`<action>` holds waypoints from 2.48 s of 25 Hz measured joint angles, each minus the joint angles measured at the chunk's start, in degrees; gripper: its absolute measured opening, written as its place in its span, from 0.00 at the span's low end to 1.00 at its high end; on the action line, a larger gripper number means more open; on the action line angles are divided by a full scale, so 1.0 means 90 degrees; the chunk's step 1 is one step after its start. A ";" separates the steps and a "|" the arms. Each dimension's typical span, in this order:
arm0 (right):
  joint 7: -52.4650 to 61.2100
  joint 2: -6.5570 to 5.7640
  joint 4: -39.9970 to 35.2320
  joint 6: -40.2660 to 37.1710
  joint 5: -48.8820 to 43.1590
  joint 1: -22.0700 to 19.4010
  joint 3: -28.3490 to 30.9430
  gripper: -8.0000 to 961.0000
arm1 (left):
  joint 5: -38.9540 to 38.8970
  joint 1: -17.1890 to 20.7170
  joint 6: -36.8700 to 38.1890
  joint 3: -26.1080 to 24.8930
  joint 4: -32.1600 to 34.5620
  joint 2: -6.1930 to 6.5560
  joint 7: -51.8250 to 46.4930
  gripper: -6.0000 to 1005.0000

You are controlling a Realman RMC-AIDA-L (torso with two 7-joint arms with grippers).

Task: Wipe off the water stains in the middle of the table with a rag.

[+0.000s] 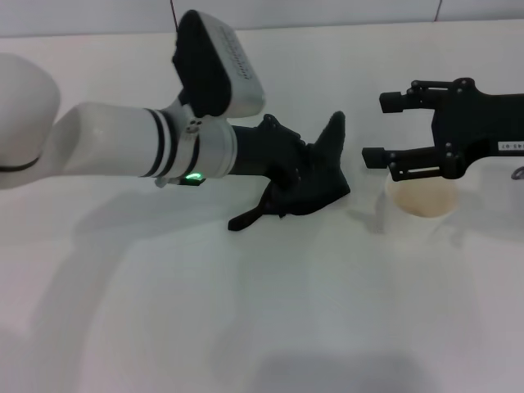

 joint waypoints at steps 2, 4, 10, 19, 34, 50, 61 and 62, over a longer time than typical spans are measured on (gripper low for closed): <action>0.0005 0.0000 -0.0012 0.0000 0.0014 -0.0043 0.0020 0.86 | 0.0000 0.0256 0.0017 0.0000 0.0326 0.0019 -0.0093 0.10; 0.0015 0.0000 -0.0013 -0.0004 0.0024 -0.0069 0.0044 0.86 | 0.0043 0.0497 0.0084 0.0000 0.0607 0.0036 -0.0214 0.10; 0.0023 0.0007 0.0042 0.0000 0.0027 -0.0056 0.0071 0.86 | 0.0497 0.1543 0.0526 -0.0188 0.1546 0.0099 -0.0652 0.10; 0.0051 0.0010 0.0063 0.0001 0.0170 -0.0083 0.0068 0.86 | 0.1201 0.2613 0.1692 -0.1239 0.2437 0.0102 -0.0895 0.10; 0.0137 0.0010 0.0249 0.0351 0.0335 -0.0035 -0.0041 0.86 | 0.2581 0.2472 0.3383 -0.3029 0.2479 0.0150 -0.0958 0.13; 0.0215 0.0015 0.0266 0.0586 0.0394 -0.0018 -0.0168 0.86 | 0.2793 0.2224 0.3735 -0.3366 0.2856 0.0126 -0.0993 0.51; 0.0213 -0.0042 0.0393 0.0484 0.0322 -0.0131 0.0026 0.86 | 0.1727 0.2670 0.5986 -0.4882 0.3568 0.0166 -0.0597 0.88; 0.0213 -0.0050 0.0393 0.0445 0.0300 -0.0135 0.0046 0.86 | 0.1717 0.2672 0.6148 -0.5027 0.3566 0.0171 -0.0571 0.88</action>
